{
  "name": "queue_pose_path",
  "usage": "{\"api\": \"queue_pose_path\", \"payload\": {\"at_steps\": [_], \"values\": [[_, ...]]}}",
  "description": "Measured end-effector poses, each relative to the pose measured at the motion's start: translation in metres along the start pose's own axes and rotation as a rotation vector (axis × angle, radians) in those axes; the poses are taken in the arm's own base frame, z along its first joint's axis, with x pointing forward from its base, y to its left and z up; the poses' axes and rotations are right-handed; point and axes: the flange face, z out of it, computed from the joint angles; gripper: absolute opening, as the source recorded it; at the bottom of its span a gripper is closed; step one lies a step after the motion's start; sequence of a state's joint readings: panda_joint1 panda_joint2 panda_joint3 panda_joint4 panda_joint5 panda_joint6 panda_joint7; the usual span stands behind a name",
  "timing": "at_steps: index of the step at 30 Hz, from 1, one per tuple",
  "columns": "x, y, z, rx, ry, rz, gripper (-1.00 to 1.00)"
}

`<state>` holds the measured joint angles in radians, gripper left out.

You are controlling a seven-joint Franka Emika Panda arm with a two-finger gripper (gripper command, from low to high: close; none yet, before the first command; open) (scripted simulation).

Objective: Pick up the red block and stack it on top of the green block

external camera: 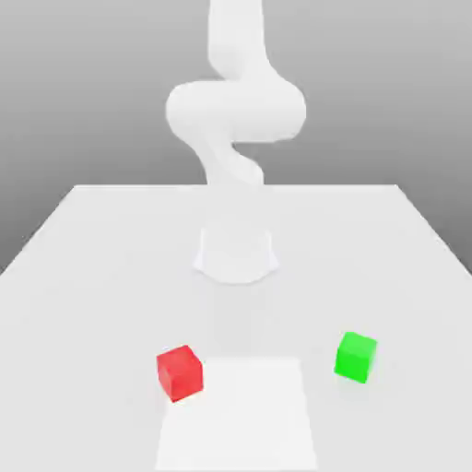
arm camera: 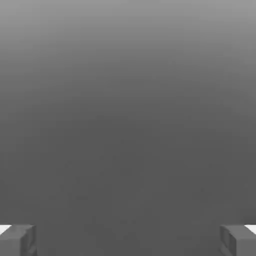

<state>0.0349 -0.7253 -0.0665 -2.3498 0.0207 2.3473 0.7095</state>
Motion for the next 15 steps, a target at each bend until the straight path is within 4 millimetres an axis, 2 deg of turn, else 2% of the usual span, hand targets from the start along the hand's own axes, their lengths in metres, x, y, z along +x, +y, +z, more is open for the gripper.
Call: {"api": "queue_pose_path", "payload": {"at_steps": [3,6,11,15], "values": [[0.0,0.029,0.069,-0.039,-0.099,-0.048,0.0],[-0.012,0.058,0.131,-0.08,-0.19,-0.1,0.0],[-0.05,0.111,0.22,-0.156,-0.332,-0.198,0.0],[-0.089,0.159,0.273,-0.224,-0.436,-0.284,0.0]]}}
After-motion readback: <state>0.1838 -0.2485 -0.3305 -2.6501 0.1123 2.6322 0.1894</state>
